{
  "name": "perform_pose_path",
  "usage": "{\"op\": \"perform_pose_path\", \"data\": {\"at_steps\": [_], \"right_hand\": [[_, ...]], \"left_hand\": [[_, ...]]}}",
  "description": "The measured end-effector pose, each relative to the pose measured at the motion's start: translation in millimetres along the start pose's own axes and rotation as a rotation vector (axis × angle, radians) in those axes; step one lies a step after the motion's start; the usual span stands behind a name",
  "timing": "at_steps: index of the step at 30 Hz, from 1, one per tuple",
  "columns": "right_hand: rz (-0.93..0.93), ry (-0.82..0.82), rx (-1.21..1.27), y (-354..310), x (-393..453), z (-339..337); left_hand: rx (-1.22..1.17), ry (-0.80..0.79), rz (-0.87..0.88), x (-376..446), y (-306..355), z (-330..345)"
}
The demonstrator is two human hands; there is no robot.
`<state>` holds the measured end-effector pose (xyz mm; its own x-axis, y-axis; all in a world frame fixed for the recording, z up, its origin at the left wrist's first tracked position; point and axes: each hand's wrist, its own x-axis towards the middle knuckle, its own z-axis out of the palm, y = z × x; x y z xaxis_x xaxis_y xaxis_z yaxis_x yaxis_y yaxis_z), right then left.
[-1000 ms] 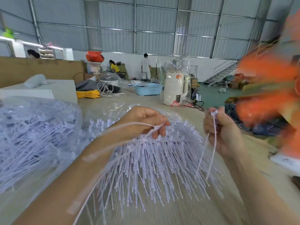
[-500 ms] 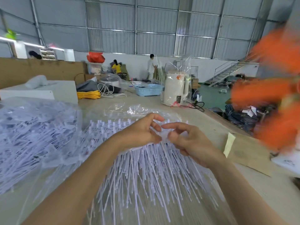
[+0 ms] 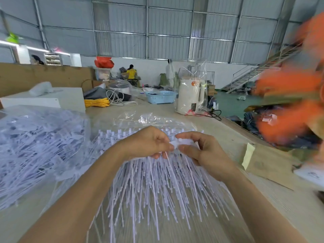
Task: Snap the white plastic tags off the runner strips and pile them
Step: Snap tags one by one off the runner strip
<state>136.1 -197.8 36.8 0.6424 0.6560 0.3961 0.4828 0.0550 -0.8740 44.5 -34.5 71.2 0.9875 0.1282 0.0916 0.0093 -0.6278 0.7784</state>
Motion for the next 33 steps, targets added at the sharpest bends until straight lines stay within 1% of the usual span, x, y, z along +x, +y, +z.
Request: {"op": "perform_pose_path", "data": {"at_steps": [2, 3, 5, 7, 11, 12, 14, 15, 17, 23, 24, 26, 28, 30, 33], "right_hand": [[0.001, 0.026, 0.004, -1.0, -0.3, 0.8], [-0.023, 0.062, -0.039, -0.8, 0.1, 1.3], [-0.102, 0.146, -0.183, 1.9, 2.0, 2.3], [-0.17, 0.188, -0.309, 3.8, 2.7, 4.7], [-0.405, 0.241, -0.571, 7.8, 2.6, 6.7], [-0.446, 0.267, -0.632, 9.1, 3.2, 7.5], [-0.469, 0.31, -0.691, 10.3, 3.9, 9.0], [-0.457, 0.318, -0.678, 10.0, 3.8, 10.3], [-0.379, 0.293, -0.531, 7.4, 2.7, 13.0], [0.08, 0.077, 0.082, -3.9, 3.5, 12.8], [0.14, 0.024, 0.153, -6.1, 3.3, 11.1], [0.222, -0.081, 0.195, -8.8, 3.1, 5.1], [0.285, -0.163, 0.193, -10.1, 3.4, -3.7], [0.301, -0.208, 0.238, -10.9, 2.8, -11.5], [0.187, -0.161, 0.304, -11.8, -0.9, -13.4]], "left_hand": [[0.074, 0.051, 0.027, 1.1, 2.2, 1.3], [0.099, 0.068, 0.045, 1.9, 3.0, 1.8], [0.126, 0.095, 0.077, 2.1, 5.3, 3.2], [0.14, 0.123, 0.089, 3.0, 6.1, 5.2], [0.046, 0.128, 0.088, 3.5, 9.8, 9.4], [0.021, 0.133, 0.099, 3.7, 11.5, 10.7], [-0.002, 0.147, 0.131, 4.6, 14.4, 13.9], [-0.008, 0.15, 0.147, 5.1, 15.5, 15.1], [-0.034, 0.14, 0.176, 4.9, 16.7, 16.8], [-0.104, 0.09, 0.241, 3.0, 15.4, 16.8], [-0.093, 0.08, 0.243, 2.4, 15.1, 16.7], [-0.045, 0.043, 0.242, 1.2, 14.4, 16.2], [0.036, 0.02, 0.24, 0.5, 14.6, 16.1], [0.071, 0.053, 0.237, 0.3, 16.3, 17.9], [0.075, 0.147, 0.225, 2.4, 18.0, 19.7]]}}
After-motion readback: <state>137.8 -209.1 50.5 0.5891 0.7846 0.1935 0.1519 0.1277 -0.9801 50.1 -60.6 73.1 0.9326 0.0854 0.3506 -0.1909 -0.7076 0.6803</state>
